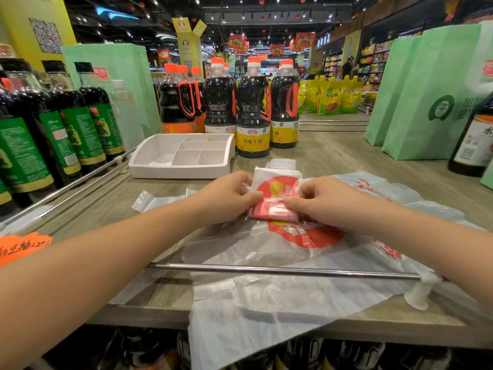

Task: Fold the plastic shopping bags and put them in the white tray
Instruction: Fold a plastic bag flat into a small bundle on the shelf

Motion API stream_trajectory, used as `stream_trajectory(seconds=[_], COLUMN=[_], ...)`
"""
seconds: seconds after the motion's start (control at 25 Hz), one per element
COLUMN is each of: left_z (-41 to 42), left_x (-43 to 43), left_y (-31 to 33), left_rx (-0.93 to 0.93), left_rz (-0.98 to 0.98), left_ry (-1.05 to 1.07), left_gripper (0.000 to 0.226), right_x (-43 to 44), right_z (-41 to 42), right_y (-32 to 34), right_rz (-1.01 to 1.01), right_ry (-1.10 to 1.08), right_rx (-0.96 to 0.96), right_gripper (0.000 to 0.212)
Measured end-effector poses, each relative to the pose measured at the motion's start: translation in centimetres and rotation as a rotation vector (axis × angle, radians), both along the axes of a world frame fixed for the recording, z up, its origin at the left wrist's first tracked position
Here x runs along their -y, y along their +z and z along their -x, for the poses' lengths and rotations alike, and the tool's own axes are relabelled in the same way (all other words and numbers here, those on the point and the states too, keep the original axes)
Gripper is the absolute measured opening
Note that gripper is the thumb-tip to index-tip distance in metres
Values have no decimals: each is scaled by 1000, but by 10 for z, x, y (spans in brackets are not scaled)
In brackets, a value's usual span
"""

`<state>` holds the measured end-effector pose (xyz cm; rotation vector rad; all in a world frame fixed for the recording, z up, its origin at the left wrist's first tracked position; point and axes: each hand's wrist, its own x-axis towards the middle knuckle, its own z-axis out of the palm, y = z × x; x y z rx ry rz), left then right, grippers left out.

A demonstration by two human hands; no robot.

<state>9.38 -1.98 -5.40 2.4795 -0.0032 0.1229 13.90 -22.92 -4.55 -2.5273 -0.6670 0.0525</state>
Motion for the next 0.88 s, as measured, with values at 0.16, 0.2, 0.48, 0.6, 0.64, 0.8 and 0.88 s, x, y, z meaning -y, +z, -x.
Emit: stream_trajectory(seconds=[0.16,0.2,0.48,0.6,0.64,0.8,0.88], left_z=[3,4,12,16,16,8,4], left_x=[2,2,-4,-13,-15,-21,-27], left_y=[0,0,6,7,7,12,18], left_rx=[106,142,43,-91,-108,-133,-164], left_rz=[-158,-188,-283,-353,-362,-350,-390], left_ry=[-10,-32,-245,-323,-339,-346,-369], left_gripper=[52,55,53,81,85,74,68], right_x=[0,0,8,14,16,18,16], right_z=[1,1,-1,1,2,6,10], right_y=[2,1,-4,-3,-2,0,2], right_rz=[15,30,114,195,226,361,410], right_ry=[-34,-44,-19,88,101,110,123], right_rx=[-52,-45,196,193,183,178,193], right_gripper=[41,40,46,50,50,76,89])
